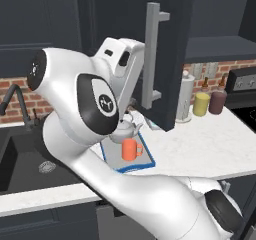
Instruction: Pick the kettle from the counter and place it on the tray. Then pick the mug from the cabinet and place it on the tray. Then close the cabinet doors.
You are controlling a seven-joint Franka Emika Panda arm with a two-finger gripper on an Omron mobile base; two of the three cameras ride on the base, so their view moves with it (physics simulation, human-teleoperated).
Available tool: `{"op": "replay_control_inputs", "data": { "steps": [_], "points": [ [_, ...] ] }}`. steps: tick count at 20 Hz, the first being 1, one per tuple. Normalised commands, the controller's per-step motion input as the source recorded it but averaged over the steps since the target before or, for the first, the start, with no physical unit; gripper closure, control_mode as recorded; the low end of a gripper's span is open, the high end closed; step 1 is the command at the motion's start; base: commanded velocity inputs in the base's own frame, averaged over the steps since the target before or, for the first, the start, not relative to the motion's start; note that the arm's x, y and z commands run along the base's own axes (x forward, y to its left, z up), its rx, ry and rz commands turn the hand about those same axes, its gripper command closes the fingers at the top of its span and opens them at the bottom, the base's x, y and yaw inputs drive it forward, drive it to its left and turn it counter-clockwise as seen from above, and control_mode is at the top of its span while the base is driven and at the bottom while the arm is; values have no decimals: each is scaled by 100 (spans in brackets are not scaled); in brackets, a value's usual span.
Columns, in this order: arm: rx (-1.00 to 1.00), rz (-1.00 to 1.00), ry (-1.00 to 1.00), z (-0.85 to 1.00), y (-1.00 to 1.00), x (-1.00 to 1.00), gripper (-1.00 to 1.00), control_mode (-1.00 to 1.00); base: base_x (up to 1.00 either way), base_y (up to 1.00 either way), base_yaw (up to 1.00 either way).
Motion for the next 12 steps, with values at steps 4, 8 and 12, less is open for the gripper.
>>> {"op": "replay_control_inputs", "data": {
  "steps": [4,8,12],
  "points": [
    [0,-12,-18,-20,-66,44,-100,-100,0,0,0],
    [0,-12,-6,-8,-61,58,-100,-100,0,0,0],
    [0,-17,1,0,-56,68,-100,-100,0,0,0]
  ]
}}
